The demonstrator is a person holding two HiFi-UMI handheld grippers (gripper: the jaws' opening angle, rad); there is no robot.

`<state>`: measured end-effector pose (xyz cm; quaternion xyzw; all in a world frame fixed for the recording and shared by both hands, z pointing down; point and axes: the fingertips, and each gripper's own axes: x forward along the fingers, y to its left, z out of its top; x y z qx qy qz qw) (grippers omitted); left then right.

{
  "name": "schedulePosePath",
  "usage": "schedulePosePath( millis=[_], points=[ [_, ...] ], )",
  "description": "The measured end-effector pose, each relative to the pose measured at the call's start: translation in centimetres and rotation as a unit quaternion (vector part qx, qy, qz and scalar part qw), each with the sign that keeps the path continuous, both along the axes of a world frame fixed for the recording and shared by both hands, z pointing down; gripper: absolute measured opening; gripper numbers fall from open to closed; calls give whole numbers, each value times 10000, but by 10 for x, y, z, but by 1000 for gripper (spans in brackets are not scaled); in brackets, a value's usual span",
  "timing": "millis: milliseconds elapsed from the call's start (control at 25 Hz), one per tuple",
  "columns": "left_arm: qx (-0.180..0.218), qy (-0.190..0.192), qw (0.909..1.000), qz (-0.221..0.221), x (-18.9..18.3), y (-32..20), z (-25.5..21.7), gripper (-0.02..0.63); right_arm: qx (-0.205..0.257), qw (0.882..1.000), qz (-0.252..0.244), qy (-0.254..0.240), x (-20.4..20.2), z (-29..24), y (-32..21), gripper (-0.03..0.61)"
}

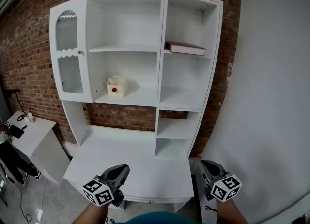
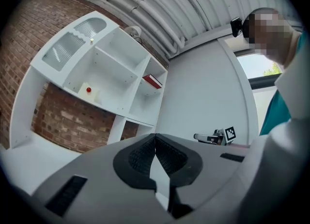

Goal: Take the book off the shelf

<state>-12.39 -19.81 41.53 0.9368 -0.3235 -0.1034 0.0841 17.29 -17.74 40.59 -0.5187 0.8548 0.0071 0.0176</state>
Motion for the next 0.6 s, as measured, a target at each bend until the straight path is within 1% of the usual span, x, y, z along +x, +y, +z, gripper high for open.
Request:
schedulePosePath(
  millis=[160, 320, 480, 600],
  points=[
    [57, -52, 9998, 202, -15, -49, -11, 17, 25, 9999, 144, 10, -18, -9, -41, 21],
    [66, -105, 9993, 363, -20, -91, -15, 17, 9, 9994, 343, -22, -21, -14, -74, 21],
    [108, -128, 9988, 469, -14, -124, -19, 17, -8, 9989, 463, -33, -16, -18, -101, 21],
    [87, -129, 9987, 480, -5, -140, -21, 17, -55, 9989, 458, 5, -12, -17, -117, 21]
  ],
)
